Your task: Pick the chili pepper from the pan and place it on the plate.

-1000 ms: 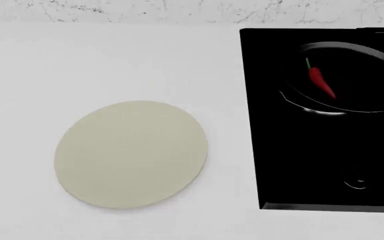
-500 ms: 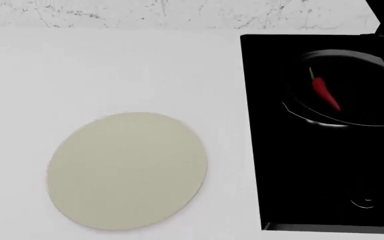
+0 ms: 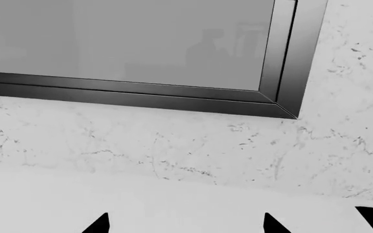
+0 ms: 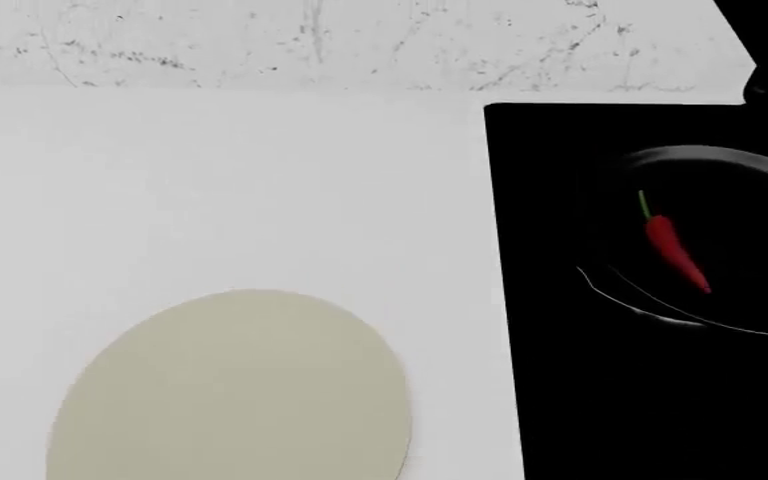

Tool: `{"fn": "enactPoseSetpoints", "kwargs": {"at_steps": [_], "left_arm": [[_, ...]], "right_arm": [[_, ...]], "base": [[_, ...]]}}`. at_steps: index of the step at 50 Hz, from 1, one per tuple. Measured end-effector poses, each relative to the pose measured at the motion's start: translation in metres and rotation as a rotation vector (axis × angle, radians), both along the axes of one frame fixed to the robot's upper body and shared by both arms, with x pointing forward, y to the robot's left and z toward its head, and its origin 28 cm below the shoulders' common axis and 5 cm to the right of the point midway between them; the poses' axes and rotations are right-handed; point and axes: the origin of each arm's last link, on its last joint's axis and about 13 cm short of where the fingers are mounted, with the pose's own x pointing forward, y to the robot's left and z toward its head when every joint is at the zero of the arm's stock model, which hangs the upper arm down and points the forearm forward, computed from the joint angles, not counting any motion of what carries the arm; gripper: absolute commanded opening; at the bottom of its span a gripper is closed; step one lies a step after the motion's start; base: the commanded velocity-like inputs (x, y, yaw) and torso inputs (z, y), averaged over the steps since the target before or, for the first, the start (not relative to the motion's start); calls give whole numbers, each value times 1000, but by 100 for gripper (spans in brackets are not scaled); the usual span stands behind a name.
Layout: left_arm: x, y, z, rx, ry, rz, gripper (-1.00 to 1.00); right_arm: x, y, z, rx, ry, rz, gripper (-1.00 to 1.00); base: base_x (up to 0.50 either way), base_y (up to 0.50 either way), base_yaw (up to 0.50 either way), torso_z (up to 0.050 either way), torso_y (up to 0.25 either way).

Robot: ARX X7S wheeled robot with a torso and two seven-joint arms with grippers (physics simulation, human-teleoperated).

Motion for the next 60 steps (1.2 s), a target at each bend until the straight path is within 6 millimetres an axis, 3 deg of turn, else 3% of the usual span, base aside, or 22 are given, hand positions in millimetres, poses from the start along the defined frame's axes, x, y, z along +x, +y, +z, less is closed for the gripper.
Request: {"fn": "enactPoseSetpoints", "kwargs": {"at_steps": [18,39,60], "left_arm": [[-1,0,-1,2,-2,-2,100],[1,3,-6,-6,5,10,100],[7,5,-12,-12,17,17,100]], "right_arm": [[-4,0,-1,-1,3,-3,100],[-12,-5,1,-32,56,-34,100],[-20,-25,-30,-67,319,-89,100]], "base": [[239,0,0,0,0],[2,0,0,0,1],[0,0,0,0,0]]}}
